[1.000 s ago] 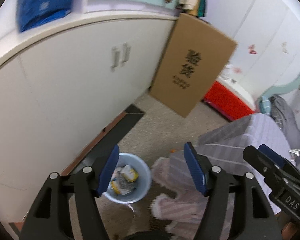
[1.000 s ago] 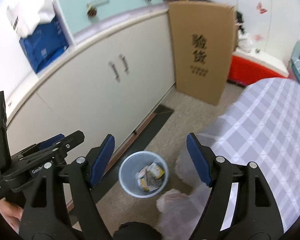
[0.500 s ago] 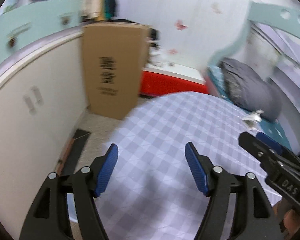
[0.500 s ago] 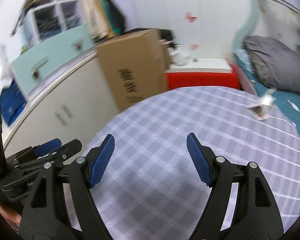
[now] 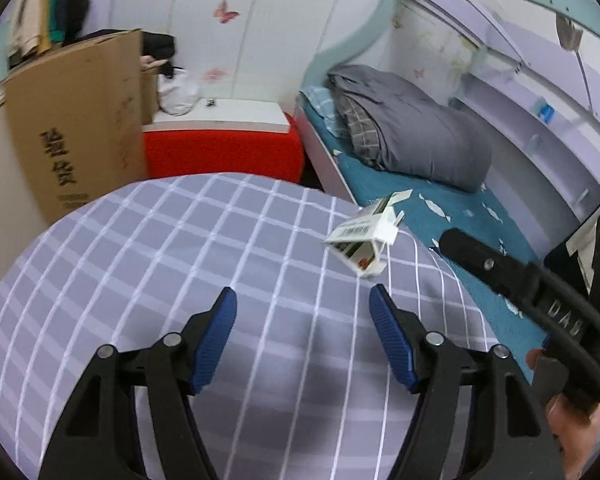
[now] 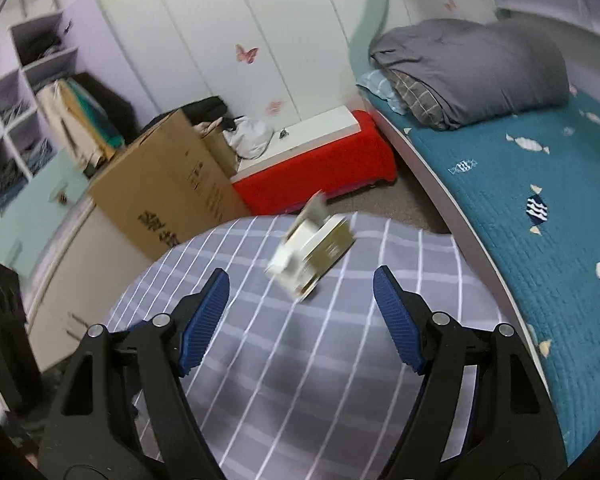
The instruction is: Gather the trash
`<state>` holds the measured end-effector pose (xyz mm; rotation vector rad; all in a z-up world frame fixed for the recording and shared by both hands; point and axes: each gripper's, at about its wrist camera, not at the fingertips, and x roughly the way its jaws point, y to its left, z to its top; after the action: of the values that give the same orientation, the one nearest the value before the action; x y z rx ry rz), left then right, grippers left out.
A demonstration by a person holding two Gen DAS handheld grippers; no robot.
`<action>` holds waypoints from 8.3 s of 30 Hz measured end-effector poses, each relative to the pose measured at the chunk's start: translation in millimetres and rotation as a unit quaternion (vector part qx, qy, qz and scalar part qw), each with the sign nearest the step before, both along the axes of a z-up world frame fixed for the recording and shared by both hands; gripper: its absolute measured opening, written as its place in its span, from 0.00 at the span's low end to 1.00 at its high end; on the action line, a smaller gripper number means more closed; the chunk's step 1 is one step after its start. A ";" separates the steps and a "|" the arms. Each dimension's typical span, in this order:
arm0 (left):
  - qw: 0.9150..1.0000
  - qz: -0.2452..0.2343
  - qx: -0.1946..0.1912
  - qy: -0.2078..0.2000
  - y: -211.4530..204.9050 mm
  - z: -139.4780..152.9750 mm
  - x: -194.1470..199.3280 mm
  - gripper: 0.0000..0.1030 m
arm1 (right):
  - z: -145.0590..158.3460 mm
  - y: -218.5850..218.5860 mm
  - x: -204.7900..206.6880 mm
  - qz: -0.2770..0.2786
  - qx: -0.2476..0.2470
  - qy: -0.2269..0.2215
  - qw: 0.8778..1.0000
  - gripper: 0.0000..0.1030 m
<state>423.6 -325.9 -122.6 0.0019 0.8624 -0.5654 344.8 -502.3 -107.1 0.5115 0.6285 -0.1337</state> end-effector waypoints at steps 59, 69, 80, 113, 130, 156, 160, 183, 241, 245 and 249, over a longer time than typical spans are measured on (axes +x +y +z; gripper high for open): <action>0.974 0.147 0.118 -0.124 422.9 30.9 -151.4 0.11 | 25.9 475.3 3.9 0.393 0.003 0.061 0.918 0.53; 0.968 0.208 0.130 -0.044 518.3 -38.7 -136.5 0.13 | -44.6 585.1 15.9 0.439 -0.013 0.125 0.890 0.54; 0.937 0.293 0.183 0.055 568.9 -109.0 -102.6 0.68 | -101.1 600.3 39.1 0.411 -0.036 0.171 0.895 0.72; 0.931 0.321 0.089 -0.151 439.6 79.4 -286.2 0.87 | 60.6 436.5 -191.1 0.266 -0.163 -0.066 0.948 0.83; 0.934 0.231 0.058 -0.267 346.5 144.0 -401.5 0.93 | 110.2 346.7 -343.9 0.117 -0.185 -0.178 0.959 0.91; 0.929 0.219 0.049 -0.294 328.3 134.7 -424.0 0.94 | 97.0 330.0 -386.2 0.071 -0.194 -0.199 0.958 0.93; 0.930 0.216 0.054 -0.293 325.0 132.0 -422.9 0.94 | 95.2 330.7 -385.5 0.071 -0.192 -0.197 0.959 0.93; 0.932 0.207 0.061 -0.292 317.5 126.5 -418.5 0.94 | 89.0 329.9 -382.0 0.077 -0.188 -0.189 0.961 0.93; 0.933 0.204 0.068 -0.288 318.8 121.6 -418.2 0.94 | 78.8 332.1 -380.4 0.081 -0.177 -0.182 0.964 0.93; 0.933 0.204 0.069 -0.289 320.0 121.3 -418.1 0.94 | 78.3 332.5 -380.3 0.080 -0.177 -0.181 0.964 0.93; 0.933 0.204 0.069 -0.289 322.0 119.9 -418.8 0.94 | 77.7 333.0 -379.9 0.081 -0.176 -0.180 0.964 0.93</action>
<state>4.8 -3.9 -2.7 0.1104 0.3064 -0.0921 -35.0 -169.3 -29.4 0.1307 0.2775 0.0044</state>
